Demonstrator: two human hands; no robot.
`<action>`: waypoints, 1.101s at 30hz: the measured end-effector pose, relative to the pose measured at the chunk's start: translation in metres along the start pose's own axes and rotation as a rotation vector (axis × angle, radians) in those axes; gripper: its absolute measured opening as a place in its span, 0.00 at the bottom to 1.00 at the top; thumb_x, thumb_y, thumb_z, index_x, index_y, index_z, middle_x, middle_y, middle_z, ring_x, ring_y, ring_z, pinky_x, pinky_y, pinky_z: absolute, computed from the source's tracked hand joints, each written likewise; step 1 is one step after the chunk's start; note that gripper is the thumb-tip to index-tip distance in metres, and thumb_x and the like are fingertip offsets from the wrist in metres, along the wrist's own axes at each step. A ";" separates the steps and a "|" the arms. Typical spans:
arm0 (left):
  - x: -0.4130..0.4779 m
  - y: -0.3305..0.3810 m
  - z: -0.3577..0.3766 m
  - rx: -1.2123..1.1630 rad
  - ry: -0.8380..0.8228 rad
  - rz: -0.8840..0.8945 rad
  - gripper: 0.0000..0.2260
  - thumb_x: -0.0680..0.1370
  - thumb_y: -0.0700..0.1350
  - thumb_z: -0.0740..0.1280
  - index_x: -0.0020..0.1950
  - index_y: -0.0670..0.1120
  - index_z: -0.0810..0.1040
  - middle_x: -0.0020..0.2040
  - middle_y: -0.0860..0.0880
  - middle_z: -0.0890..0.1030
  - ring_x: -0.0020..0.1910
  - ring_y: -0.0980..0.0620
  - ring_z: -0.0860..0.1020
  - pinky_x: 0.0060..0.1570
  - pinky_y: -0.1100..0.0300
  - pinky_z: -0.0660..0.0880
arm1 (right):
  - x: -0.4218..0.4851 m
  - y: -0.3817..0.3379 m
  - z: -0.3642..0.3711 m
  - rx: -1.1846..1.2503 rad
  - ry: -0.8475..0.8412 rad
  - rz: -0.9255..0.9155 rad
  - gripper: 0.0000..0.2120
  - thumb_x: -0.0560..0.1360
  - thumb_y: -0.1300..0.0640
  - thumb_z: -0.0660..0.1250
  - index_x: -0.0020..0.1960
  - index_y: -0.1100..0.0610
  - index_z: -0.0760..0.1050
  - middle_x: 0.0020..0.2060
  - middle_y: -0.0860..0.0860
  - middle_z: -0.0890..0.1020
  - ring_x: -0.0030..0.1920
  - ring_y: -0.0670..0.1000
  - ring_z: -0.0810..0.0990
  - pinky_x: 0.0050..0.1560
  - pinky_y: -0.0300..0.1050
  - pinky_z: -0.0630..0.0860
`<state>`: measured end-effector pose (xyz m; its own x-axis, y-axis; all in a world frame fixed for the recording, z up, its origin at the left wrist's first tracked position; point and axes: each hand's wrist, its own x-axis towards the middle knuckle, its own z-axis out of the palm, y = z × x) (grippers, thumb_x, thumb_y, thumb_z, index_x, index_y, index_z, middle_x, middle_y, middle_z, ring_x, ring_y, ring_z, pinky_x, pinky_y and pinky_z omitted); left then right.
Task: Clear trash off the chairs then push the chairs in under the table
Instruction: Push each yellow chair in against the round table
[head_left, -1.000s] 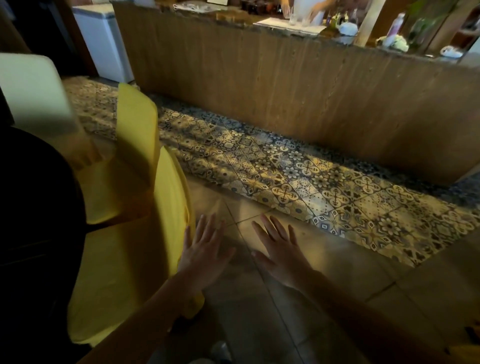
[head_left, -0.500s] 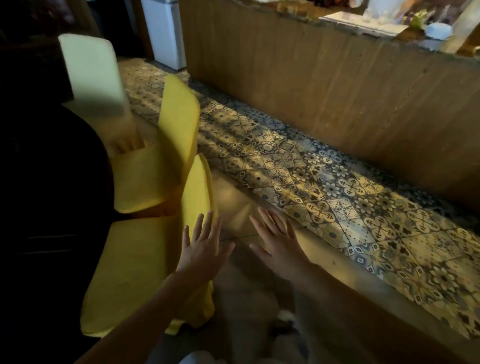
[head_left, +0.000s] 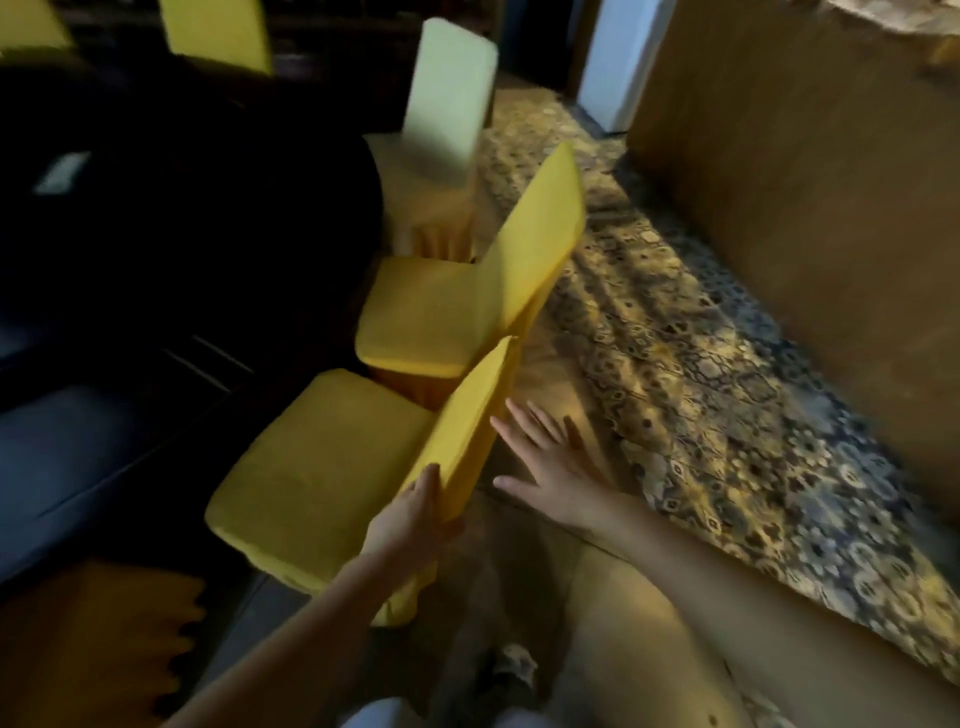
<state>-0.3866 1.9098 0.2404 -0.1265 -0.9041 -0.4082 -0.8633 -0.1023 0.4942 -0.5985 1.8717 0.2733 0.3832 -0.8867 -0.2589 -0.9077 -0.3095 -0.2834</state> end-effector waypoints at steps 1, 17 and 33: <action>0.000 0.003 0.001 -0.008 0.026 -0.046 0.33 0.74 0.57 0.66 0.74 0.54 0.54 0.65 0.47 0.73 0.56 0.48 0.77 0.49 0.54 0.78 | 0.009 0.005 -0.003 -0.023 -0.039 -0.040 0.34 0.77 0.36 0.54 0.76 0.43 0.42 0.77 0.45 0.38 0.75 0.49 0.34 0.73 0.64 0.42; -0.065 -0.033 0.006 0.048 0.204 -0.168 0.22 0.76 0.52 0.65 0.69 0.59 0.67 0.56 0.53 0.80 0.51 0.52 0.80 0.47 0.59 0.76 | 0.090 0.004 -0.003 -0.237 -0.065 -0.634 0.29 0.70 0.32 0.61 0.65 0.44 0.69 0.71 0.45 0.66 0.75 0.49 0.53 0.70 0.64 0.34; -0.092 -0.122 -0.034 0.107 0.232 -0.334 0.26 0.70 0.65 0.67 0.66 0.64 0.68 0.54 0.59 0.80 0.42 0.64 0.72 0.30 0.72 0.62 | 0.146 -0.055 0.015 -0.267 -0.089 -0.765 0.31 0.66 0.32 0.66 0.64 0.46 0.70 0.68 0.47 0.71 0.74 0.51 0.59 0.69 0.69 0.46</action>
<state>-0.2527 1.9917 0.2437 0.2720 -0.8993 -0.3423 -0.8856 -0.3731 0.2766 -0.4902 1.7648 0.2378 0.9157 -0.3694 -0.1581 -0.3949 -0.9000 -0.1844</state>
